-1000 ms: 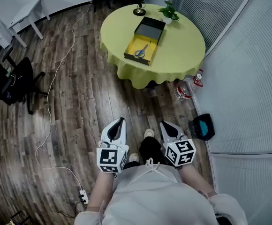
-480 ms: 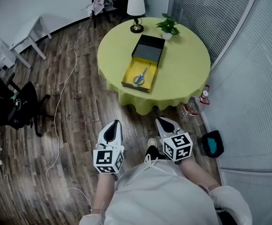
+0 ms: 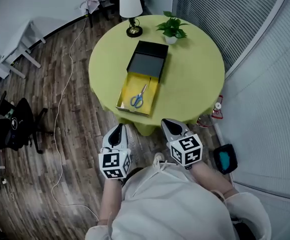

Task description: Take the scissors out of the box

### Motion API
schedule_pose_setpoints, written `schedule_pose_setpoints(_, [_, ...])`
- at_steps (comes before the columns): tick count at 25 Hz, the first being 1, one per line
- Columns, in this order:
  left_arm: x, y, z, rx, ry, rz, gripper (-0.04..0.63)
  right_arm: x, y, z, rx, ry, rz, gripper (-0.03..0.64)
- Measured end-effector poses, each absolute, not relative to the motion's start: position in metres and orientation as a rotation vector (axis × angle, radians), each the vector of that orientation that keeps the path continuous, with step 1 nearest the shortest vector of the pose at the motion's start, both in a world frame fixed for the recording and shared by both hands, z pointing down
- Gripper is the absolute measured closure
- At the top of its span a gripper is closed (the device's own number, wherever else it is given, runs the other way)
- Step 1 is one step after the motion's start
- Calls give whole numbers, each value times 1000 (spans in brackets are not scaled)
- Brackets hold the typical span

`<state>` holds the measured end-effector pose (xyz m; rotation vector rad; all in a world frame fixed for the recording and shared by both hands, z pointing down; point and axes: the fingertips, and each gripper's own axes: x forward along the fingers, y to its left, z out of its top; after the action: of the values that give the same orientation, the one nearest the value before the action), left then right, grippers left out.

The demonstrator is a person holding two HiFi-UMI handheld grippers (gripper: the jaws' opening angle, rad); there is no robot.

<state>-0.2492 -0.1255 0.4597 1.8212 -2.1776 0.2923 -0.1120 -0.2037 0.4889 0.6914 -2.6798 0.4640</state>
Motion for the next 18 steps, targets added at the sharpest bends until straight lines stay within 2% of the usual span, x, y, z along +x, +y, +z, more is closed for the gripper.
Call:
schedule_pose_setpoints(11, [-263,-227,503,1852,-1976,468,589,-110,-287,507,850,-2599,563,618])
schedule_pose_setpoints(18, [-278,-275,576,1851,-1646,697,588,-122,-324,524,1014,-2512,646,618])
